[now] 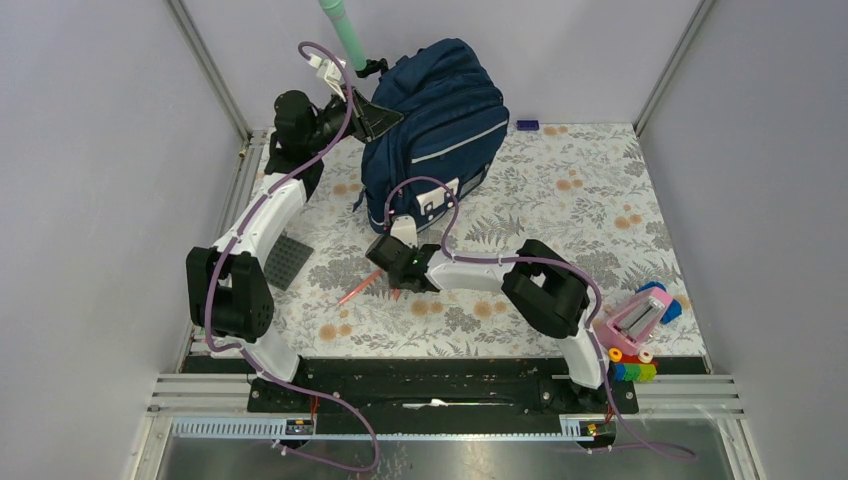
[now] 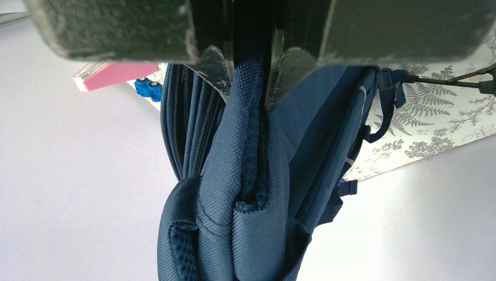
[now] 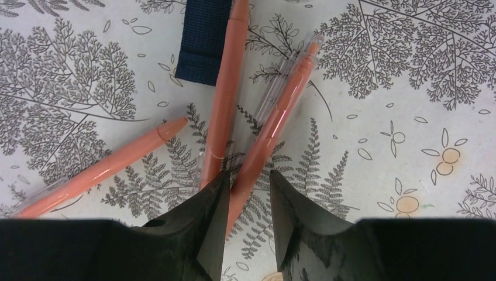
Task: Pack the student bag
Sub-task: Pick up the stationery from the center of the board.
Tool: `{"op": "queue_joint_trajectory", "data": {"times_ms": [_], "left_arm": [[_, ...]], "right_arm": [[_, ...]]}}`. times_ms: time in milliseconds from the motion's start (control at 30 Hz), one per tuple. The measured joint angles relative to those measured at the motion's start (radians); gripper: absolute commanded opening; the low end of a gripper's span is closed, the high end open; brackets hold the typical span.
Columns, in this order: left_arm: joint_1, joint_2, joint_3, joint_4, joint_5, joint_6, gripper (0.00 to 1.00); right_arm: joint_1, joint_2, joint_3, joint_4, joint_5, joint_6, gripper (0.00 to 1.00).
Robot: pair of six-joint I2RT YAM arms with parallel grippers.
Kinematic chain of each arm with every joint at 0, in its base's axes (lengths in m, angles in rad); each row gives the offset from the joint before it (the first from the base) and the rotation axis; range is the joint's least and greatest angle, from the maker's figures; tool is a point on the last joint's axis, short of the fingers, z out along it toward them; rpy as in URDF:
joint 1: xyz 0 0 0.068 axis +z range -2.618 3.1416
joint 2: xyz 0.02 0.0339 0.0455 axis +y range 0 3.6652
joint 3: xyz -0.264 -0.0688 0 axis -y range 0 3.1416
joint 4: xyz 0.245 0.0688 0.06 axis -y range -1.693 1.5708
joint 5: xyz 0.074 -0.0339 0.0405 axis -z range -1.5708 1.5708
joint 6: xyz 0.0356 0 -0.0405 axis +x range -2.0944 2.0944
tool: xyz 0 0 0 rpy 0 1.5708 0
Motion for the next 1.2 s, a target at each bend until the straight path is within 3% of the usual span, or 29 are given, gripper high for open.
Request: {"op": "queue_joint_trajectory", "data": {"times_ms": [167, 400, 667, 867, 1033, 1200], "left_arm": [[0.000, 0.000, -0.007, 0.014, 0.000, 0.000, 0.00], [-0.001, 0.000, -0.007, 0.015, 0.000, 0.000, 0.00], [-0.013, 0.000, -0.009, 0.014, 0.001, 0.005, 0.00], [-0.016, 0.000, -0.009, 0.015, 0.001, 0.008, 0.00], [-0.017, 0.000, -0.013, 0.021, 0.001, 0.005, 0.00], [-0.019, 0.000, -0.021, 0.035, 0.001, -0.006, 0.00]], "right_arm": [[-0.005, 0.019, 0.020, -0.016, 0.001, 0.000, 0.36], [-0.008, -0.011, -0.026, -0.007, 0.003, 0.007, 0.00], [-0.023, -0.196, -0.197, -0.052, -0.064, -0.011, 0.00], [-0.027, -0.546, -0.296, -0.159, -0.097, -0.011, 0.00], [-0.056, -0.822, -0.298, -0.248, -0.096, -0.004, 0.00], [-0.135, -0.917, -0.188, -0.252, -0.096, 0.006, 0.00]]}}
